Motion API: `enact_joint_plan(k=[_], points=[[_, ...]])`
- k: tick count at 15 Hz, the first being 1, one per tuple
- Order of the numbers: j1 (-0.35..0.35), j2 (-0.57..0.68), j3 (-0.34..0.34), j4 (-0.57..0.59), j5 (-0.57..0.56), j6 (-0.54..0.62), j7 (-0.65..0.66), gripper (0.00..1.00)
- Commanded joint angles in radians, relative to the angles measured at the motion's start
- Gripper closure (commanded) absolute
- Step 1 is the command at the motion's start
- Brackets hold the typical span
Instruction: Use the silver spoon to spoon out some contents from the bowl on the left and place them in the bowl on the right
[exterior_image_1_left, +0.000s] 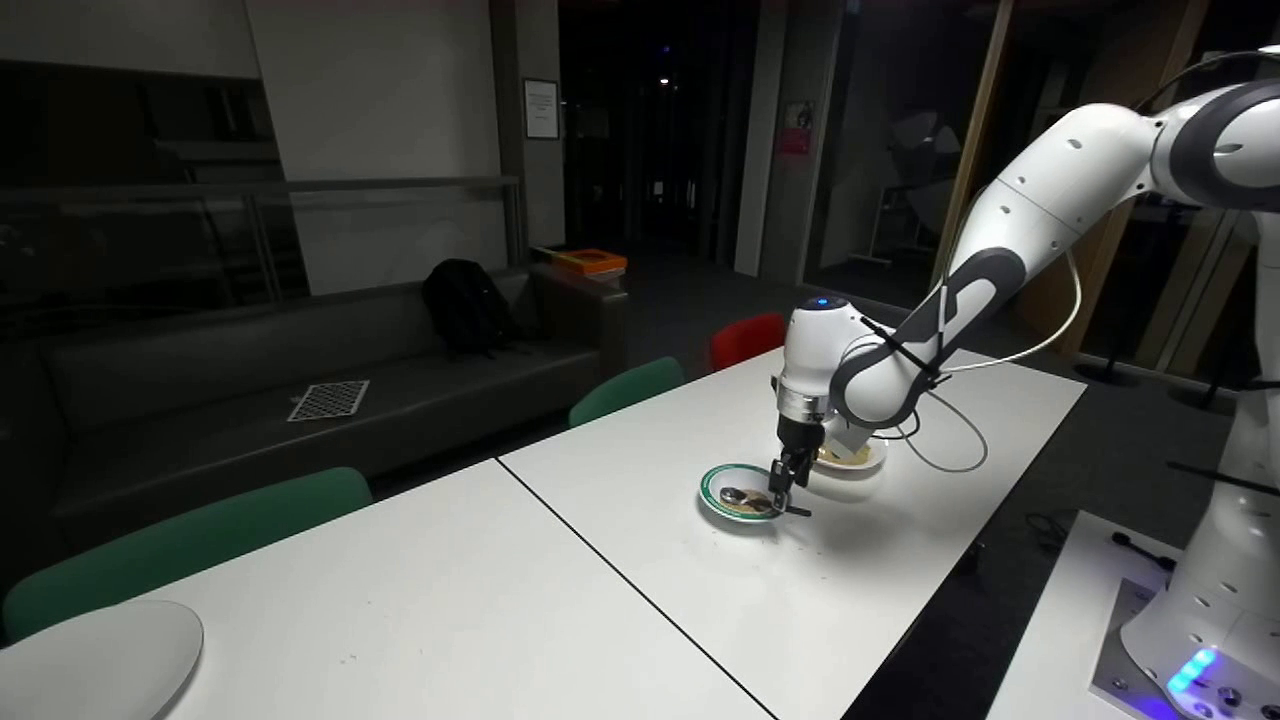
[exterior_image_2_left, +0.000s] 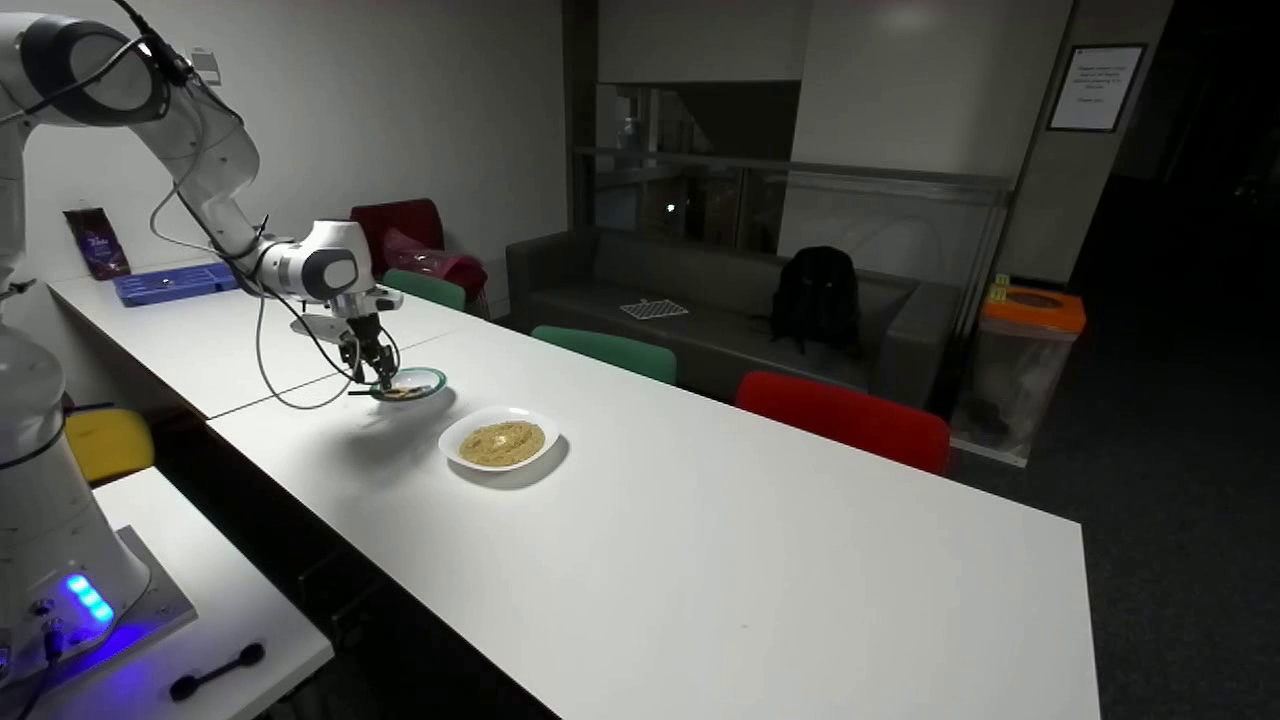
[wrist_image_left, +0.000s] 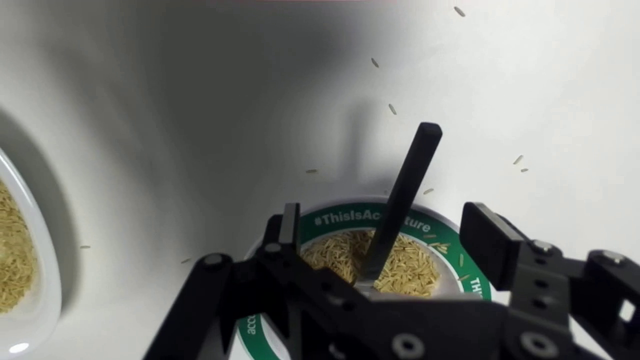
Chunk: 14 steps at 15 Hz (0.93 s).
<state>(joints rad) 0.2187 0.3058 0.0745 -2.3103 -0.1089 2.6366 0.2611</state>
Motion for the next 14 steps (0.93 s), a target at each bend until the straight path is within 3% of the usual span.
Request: enact_joint_plan(k=[1, 5, 8, 9, 10, 14], points=[[0.034, -0.004, -0.024, -0.011, -0.041, 0.017, 0.076, 0.11], [0.053, 0.009, -0.028, 0.003, -0.053, 0.008, 0.112, 0.11], [0.058, 0.021, -0.029, 0.011, -0.050, 0.005, 0.121, 0.19], [0.060, 0.025, -0.030, 0.012, -0.050, 0.004, 0.121, 0.28], [0.063, 0.027, -0.033, 0.013, -0.051, 0.004, 0.121, 0.45], [0.065, 0.031, -0.037, 0.014, -0.052, 0.003, 0.119, 0.73]])
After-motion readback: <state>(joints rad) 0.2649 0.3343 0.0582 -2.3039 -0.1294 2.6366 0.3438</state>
